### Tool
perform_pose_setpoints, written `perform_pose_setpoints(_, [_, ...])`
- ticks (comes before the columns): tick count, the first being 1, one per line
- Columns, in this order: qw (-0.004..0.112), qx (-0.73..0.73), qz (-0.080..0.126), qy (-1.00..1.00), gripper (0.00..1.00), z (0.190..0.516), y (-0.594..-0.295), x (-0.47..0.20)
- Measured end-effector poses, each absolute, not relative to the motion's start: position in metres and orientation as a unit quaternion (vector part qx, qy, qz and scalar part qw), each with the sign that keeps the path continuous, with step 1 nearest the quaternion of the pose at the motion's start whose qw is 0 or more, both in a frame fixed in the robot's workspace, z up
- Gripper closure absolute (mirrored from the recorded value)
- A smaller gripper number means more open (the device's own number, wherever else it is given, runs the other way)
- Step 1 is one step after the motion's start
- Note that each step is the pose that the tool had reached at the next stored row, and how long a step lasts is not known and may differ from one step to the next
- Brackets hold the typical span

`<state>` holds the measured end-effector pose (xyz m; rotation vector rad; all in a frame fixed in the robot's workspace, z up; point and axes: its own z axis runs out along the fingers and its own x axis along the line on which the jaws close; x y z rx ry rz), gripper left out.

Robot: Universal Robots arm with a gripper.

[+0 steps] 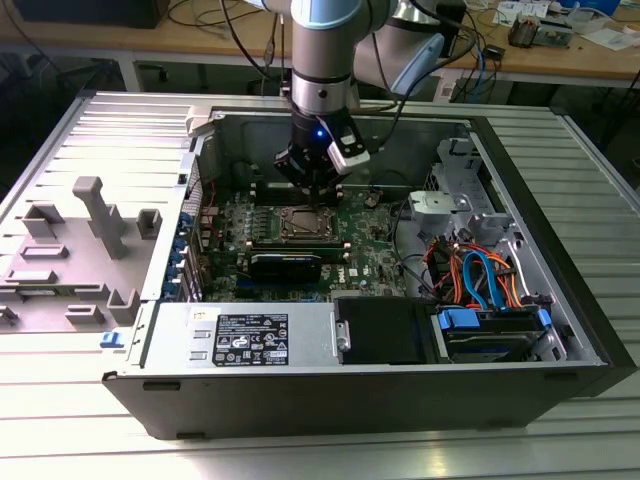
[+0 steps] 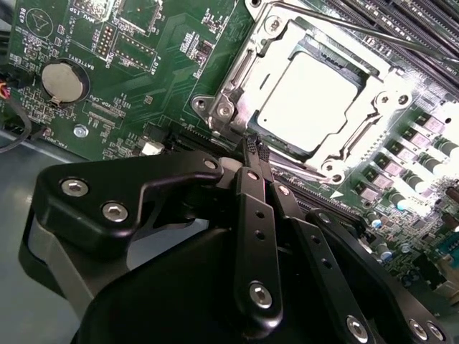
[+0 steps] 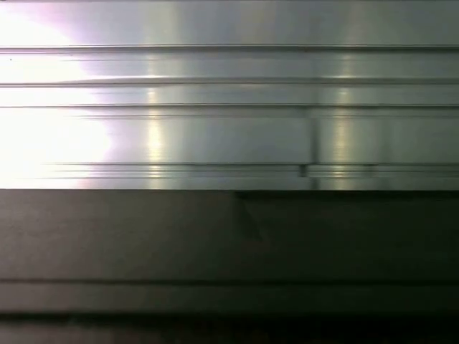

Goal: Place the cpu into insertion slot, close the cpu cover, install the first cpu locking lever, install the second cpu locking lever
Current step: 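Install the first cpu locking lever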

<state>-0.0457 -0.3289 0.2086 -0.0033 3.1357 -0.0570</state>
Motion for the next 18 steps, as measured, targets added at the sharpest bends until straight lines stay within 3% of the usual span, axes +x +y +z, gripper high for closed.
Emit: perform_pose_setpoints(18, [0.003,0.000,-0.018,1.000,0.89,0.2065,-0.3287,-0.0421])
